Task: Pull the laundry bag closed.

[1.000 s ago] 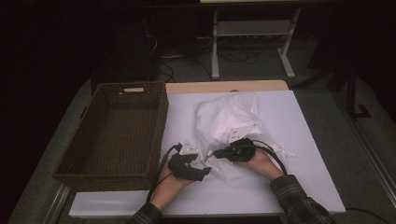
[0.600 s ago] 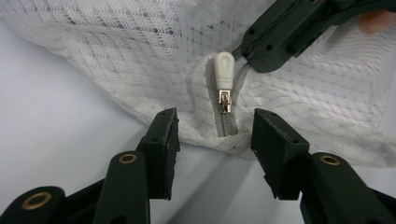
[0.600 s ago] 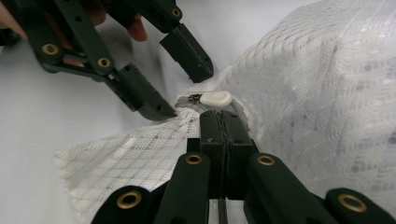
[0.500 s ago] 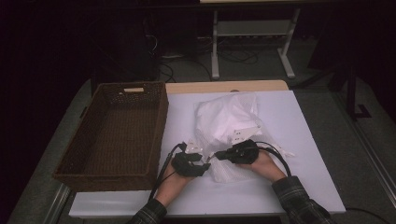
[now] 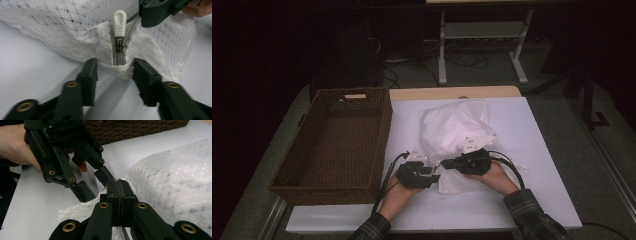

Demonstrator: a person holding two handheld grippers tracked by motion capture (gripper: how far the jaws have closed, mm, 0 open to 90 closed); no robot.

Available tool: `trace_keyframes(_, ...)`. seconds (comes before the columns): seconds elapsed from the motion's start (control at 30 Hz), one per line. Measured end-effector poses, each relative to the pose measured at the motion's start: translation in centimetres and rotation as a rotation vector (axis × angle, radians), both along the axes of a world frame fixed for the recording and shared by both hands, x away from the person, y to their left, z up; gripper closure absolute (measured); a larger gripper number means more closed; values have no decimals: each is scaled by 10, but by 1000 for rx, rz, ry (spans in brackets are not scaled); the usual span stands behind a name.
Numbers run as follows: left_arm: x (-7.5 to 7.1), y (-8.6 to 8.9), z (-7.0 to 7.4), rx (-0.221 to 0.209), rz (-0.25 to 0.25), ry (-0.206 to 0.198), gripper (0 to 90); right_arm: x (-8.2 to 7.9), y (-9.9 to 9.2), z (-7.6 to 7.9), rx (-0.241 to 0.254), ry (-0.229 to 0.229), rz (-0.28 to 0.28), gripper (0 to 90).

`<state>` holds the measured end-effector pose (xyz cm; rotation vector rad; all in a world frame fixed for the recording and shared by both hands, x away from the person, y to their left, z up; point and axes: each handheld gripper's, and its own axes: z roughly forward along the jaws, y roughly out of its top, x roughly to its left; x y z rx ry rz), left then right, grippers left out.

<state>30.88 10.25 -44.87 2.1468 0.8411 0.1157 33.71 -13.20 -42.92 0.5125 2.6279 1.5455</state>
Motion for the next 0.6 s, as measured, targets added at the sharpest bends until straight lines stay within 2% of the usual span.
trace_keyframes(0.2,-1,5,7,7,2,-63,800,-1,0,-1,-17,-2,4,889)
trace_keyframes(0.27,-2,7,9,14,-7,-81,818,-2,1,-2,-36,-7,6,889)
trace_keyframes(0.37,-4,7,11,25,-16,-93,827,-3,4,-6,-90,-17,4,887)
trace_keyframes(0.43,-5,7,12,47,-27,-102,830,-5,8,-9,-115,-22,13,883)
trace_keyframes(0.5,-7,8,12,62,-30,-111,833,-6,9,-9,-122,-25,19,873)
trace_keyframes(0.6,-10,8,12,80,-32,-123,837,-6,7,-6,-112,-18,21,767)
